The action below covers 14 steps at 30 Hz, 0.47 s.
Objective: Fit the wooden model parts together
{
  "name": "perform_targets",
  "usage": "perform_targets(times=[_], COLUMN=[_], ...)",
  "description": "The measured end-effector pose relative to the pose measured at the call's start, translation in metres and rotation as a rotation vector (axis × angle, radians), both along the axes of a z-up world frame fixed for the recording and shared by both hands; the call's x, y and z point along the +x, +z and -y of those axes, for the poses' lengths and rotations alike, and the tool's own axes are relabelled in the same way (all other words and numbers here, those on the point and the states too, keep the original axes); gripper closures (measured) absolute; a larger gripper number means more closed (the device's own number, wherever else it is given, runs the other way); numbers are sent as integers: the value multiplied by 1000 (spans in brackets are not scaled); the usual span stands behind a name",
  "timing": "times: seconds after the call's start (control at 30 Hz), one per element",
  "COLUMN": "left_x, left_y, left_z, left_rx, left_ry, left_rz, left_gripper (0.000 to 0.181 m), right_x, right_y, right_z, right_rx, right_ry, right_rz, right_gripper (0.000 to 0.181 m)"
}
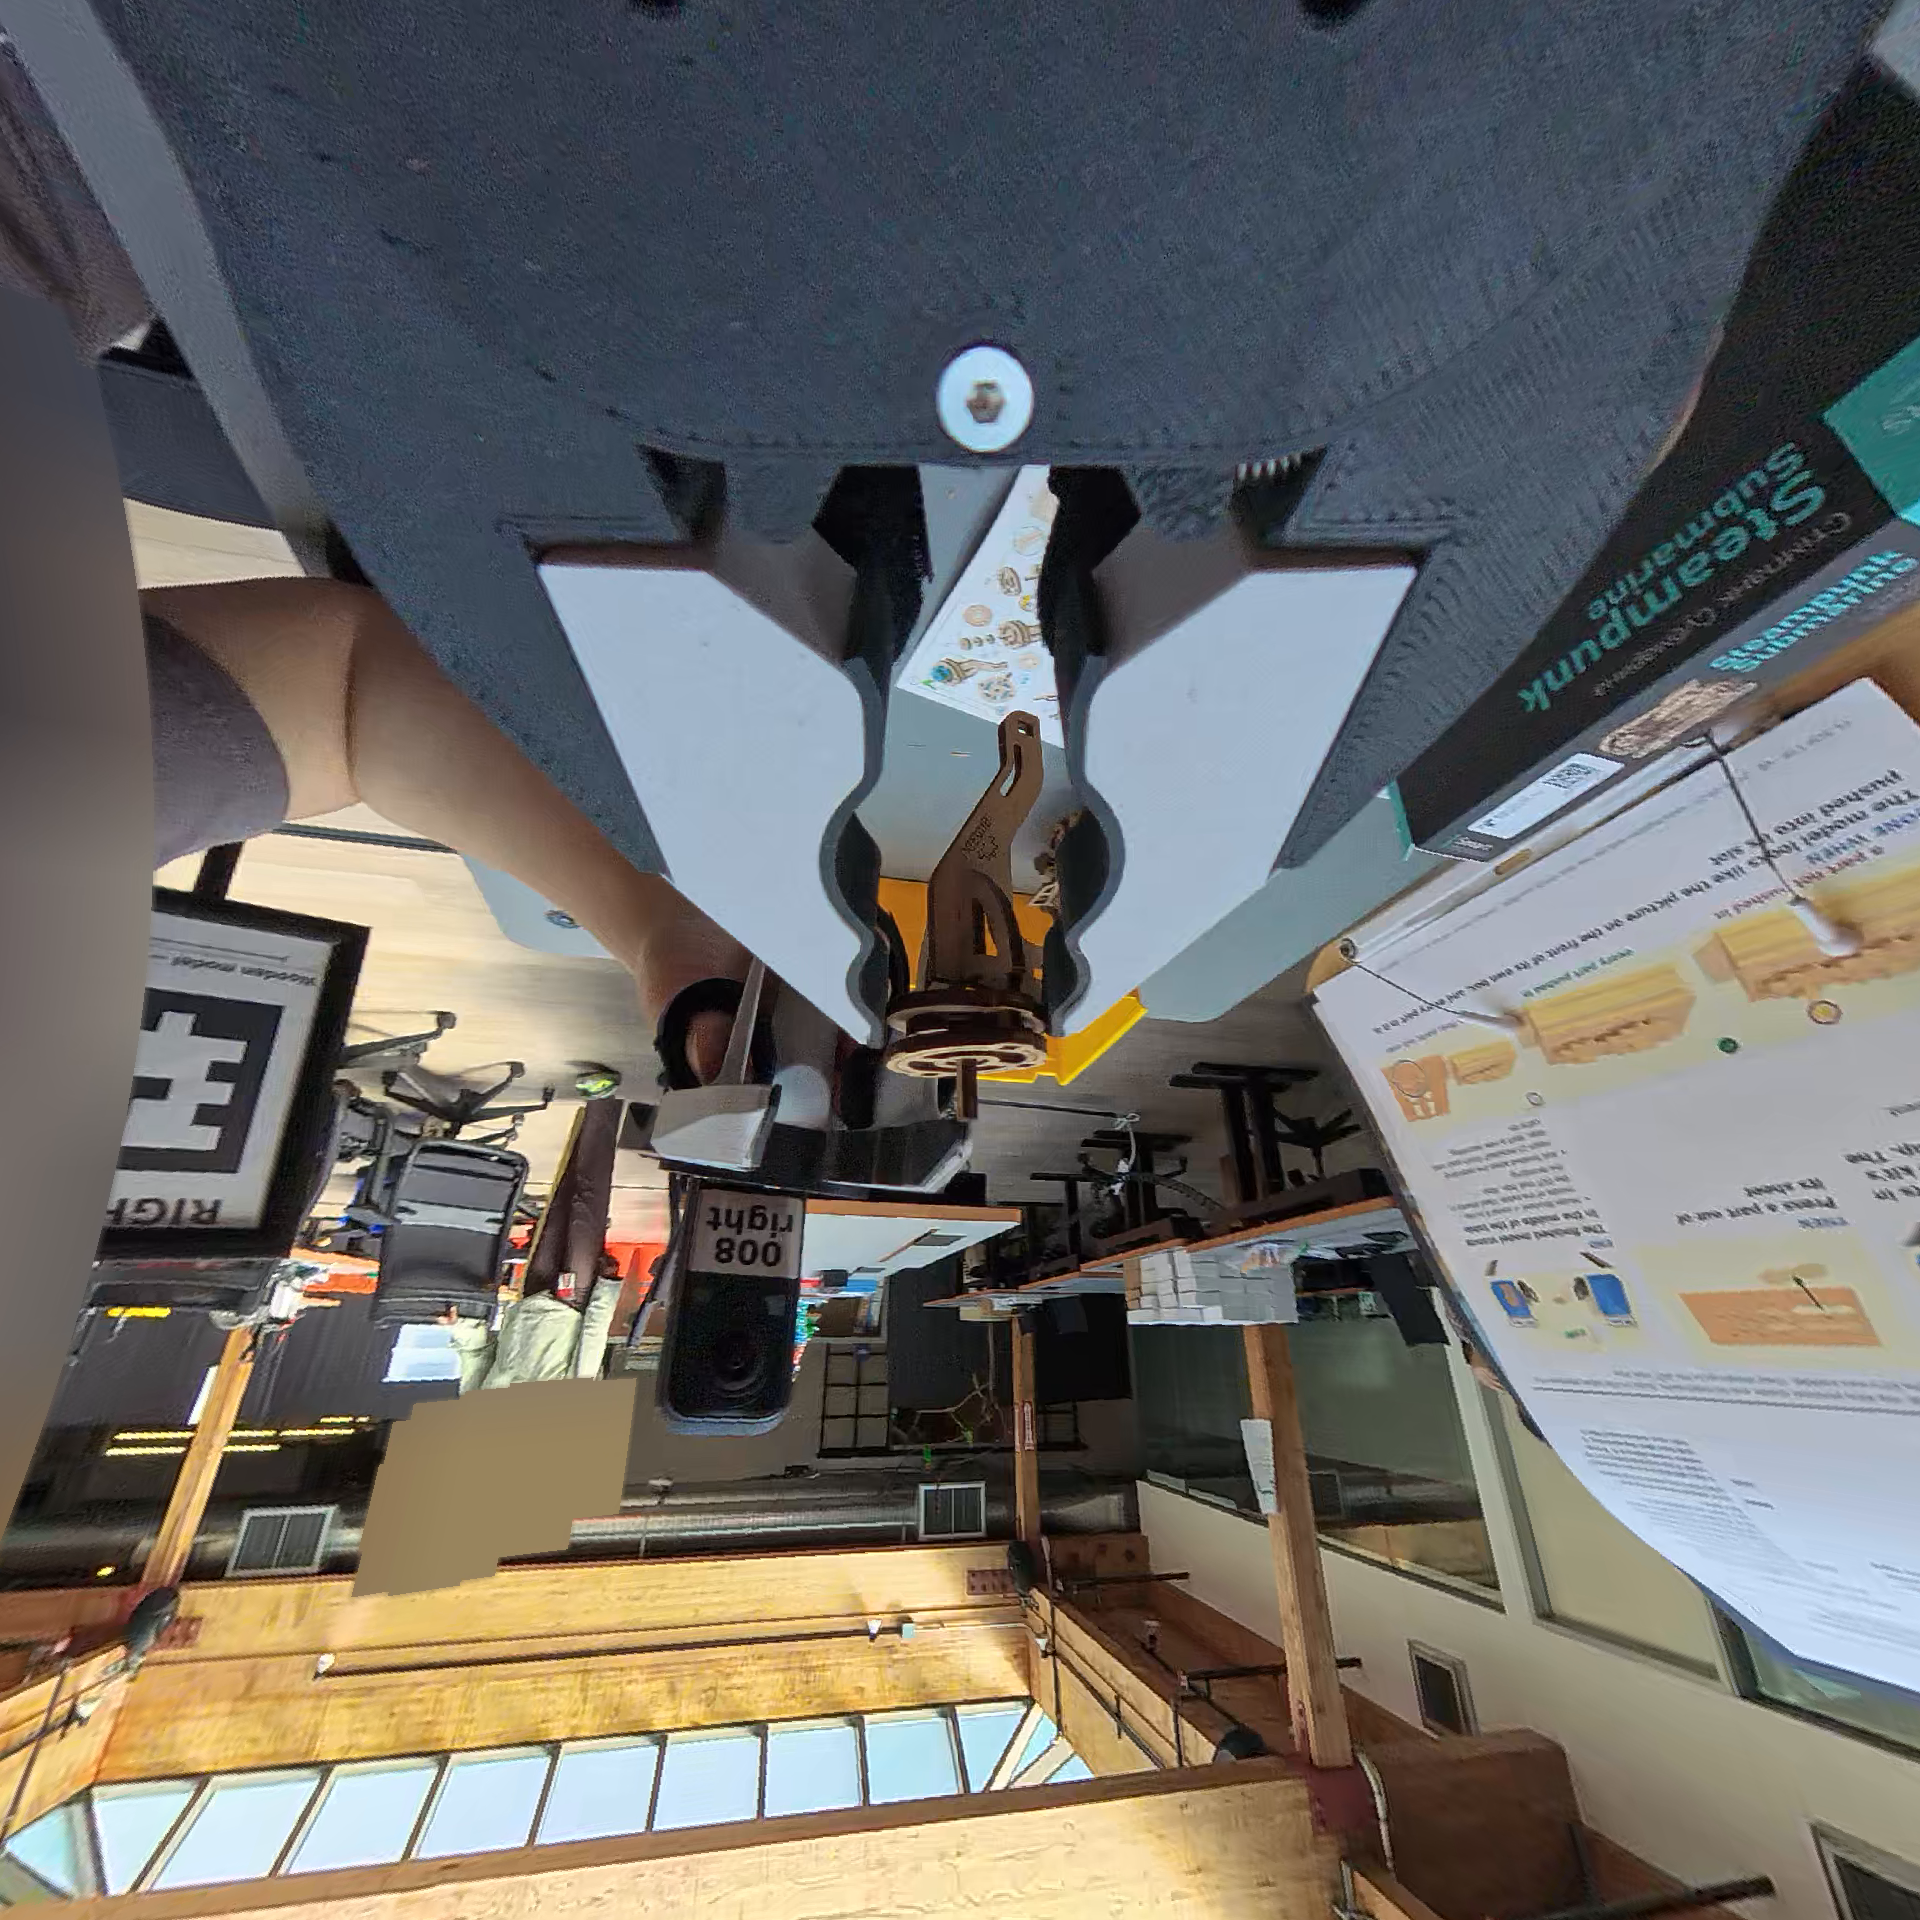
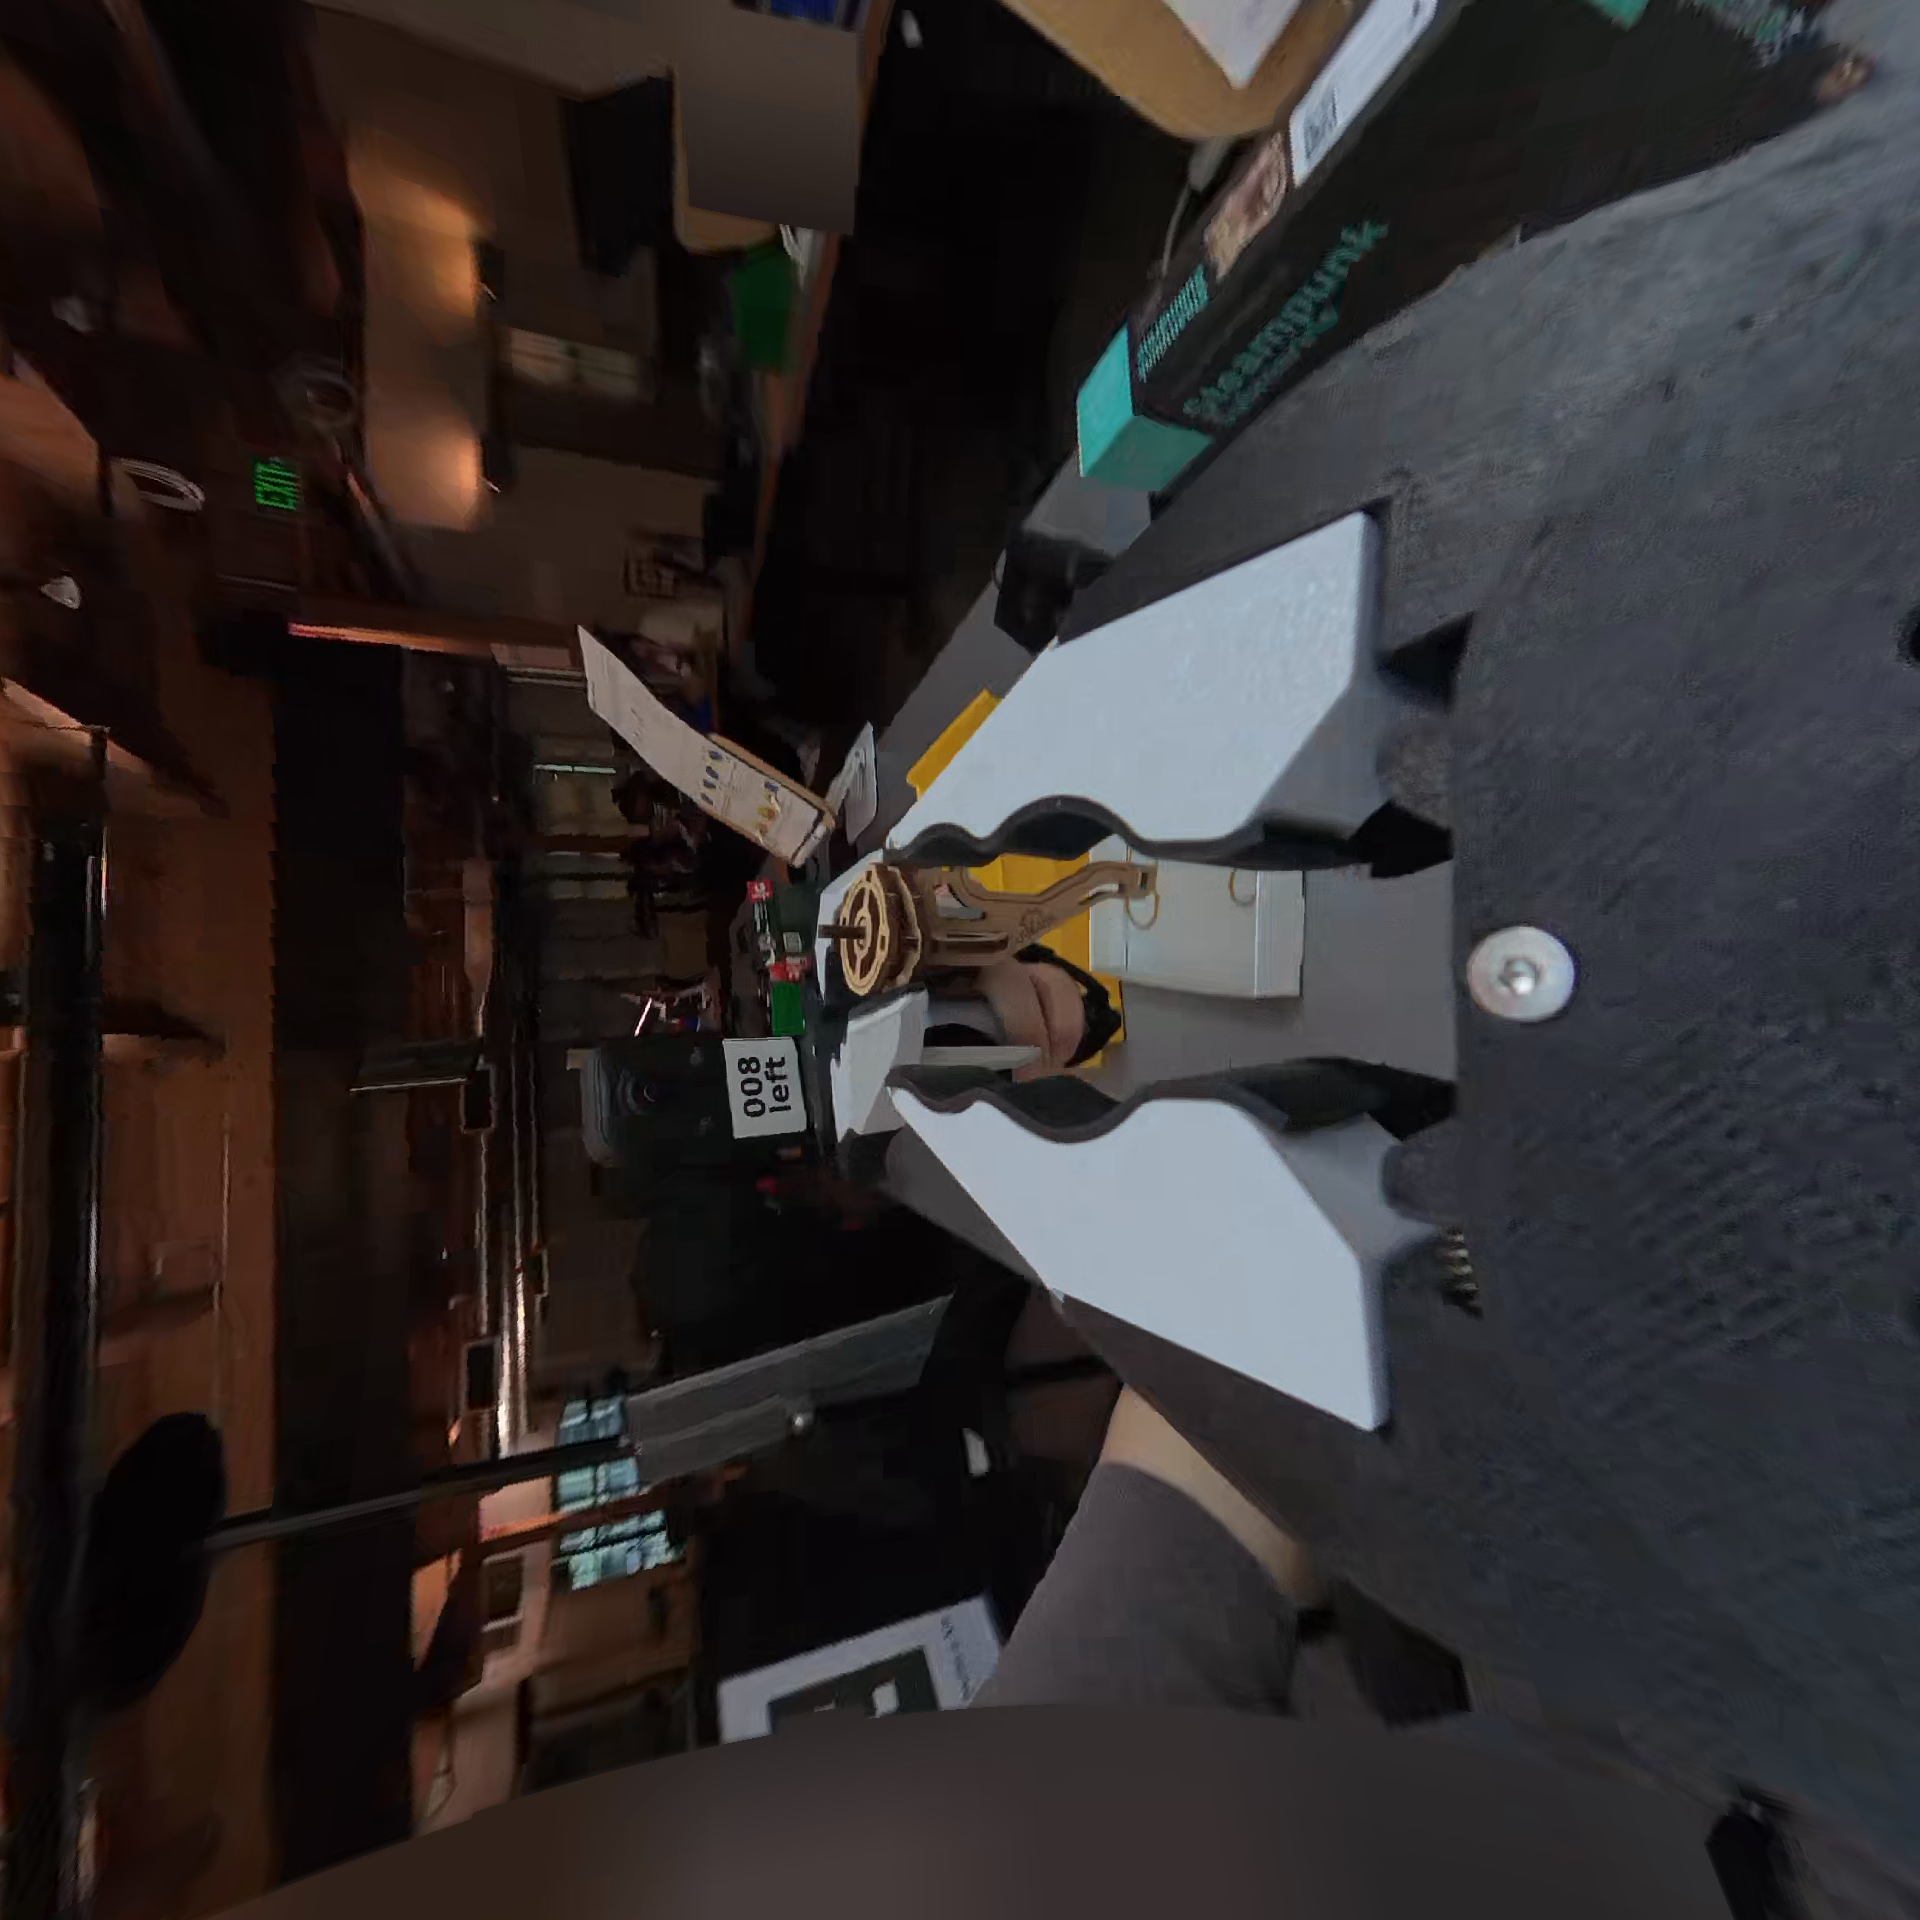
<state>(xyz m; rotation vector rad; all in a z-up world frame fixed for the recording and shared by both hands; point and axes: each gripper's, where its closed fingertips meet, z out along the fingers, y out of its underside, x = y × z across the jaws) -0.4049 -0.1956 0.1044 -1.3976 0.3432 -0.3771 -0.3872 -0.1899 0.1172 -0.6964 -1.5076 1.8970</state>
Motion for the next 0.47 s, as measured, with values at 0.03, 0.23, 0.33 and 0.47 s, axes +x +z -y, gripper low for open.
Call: perform_targets(times=[0.03, 0.23, 0.33, 0.47], left_x=[2, 13, 17, 27], left_y=[-1, -8, -14, -18], left_z=[0, 2, 0, 1], left_rx=[-33, -188, -252, -301], left_ry=[-37, -216, -254, -324], left_rz=[43, 254, 302, 338], left_gripper=[153, 153, 153, 153], right_x=[4, 19, 14, 11], right_y=[1, -14, -26, -31], right_z=[2, 16, 10, 18], right_rx=[147, 766, 949, 1001], right_ry=[-95, -363, -446, -442], right_rz=[-99, -370, -359, -357], right_gripper=[144, 140, 136, 136])
